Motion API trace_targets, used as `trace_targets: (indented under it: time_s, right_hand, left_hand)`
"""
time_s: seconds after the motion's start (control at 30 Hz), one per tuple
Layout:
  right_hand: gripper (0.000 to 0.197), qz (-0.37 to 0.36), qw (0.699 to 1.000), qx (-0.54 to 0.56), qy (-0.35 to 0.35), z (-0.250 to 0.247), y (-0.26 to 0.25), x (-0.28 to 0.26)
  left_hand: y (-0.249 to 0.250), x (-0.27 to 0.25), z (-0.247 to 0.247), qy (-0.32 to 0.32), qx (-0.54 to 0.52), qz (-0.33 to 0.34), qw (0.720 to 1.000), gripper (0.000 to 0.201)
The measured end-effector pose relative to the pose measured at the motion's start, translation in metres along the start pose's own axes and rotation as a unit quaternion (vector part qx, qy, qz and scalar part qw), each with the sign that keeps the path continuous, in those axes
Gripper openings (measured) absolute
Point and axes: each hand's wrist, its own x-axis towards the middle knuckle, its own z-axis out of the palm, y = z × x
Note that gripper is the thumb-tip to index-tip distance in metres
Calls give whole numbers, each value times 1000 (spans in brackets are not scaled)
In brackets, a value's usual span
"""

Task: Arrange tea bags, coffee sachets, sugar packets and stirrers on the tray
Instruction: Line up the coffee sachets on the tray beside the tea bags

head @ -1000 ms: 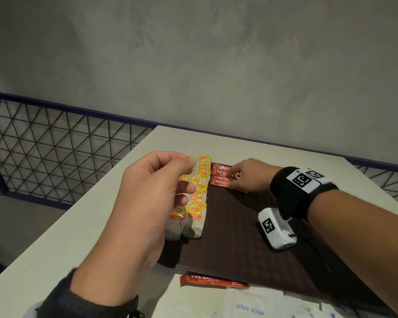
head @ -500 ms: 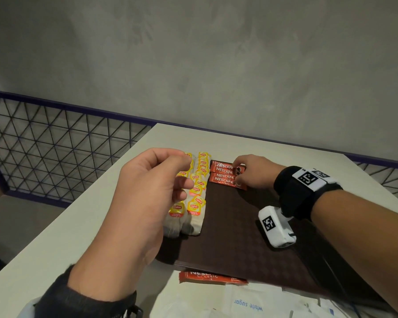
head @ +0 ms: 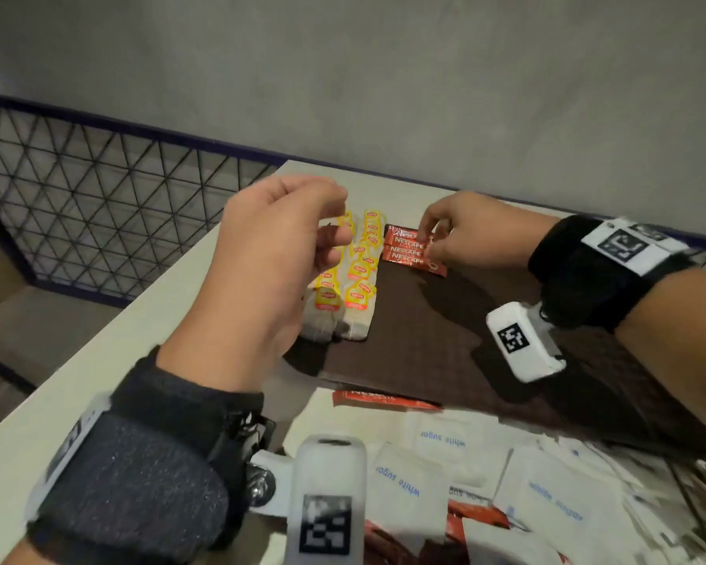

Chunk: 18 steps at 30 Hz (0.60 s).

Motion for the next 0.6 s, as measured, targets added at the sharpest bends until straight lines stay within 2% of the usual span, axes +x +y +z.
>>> trace_targets:
  time_s: [0.07, 0.13, 0.2, 0.3, 0.37, 0.4, 0.53, 0.6]
  right_hand:
    - [2, -82, 995, 29, -53, -4, -28, -31]
    - [5, -139, 980, 39, -139, -5, -57, -66]
    - [7, -177, 966, -15, -186, -1, -79, -97]
    - [23, -226, 944, -192, -145, 15, -94, -124]
    - [37, -227, 928, -273, -110, 26, -98, -130]
    - [37, -231, 924, -290, -91, 32, -99, -131]
    - [8, -229, 917, -321, -56, 43, -107, -128]
    - [11, -230, 916, -320, -72, 44, -112, -129]
  left_hand:
    - [2, 0, -1, 0, 2, 2, 1000, 8]
    - [4, -1, -3, 3, 3, 4, 1000, 4]
    - [7, 0, -5, 7, 4, 6, 1000, 3]
    - [9, 0, -7, 11, 4, 8, 1000, 4]
    - [10, -2, -8, 9, 3, 8, 1000, 4]
    - [11, -2, -8, 9, 2, 8, 1000, 4]
    - [16, -5, -11, 4, -8, 6, 1000, 5]
    - [17, -6, -12, -2, -10, 3, 1000, 4]
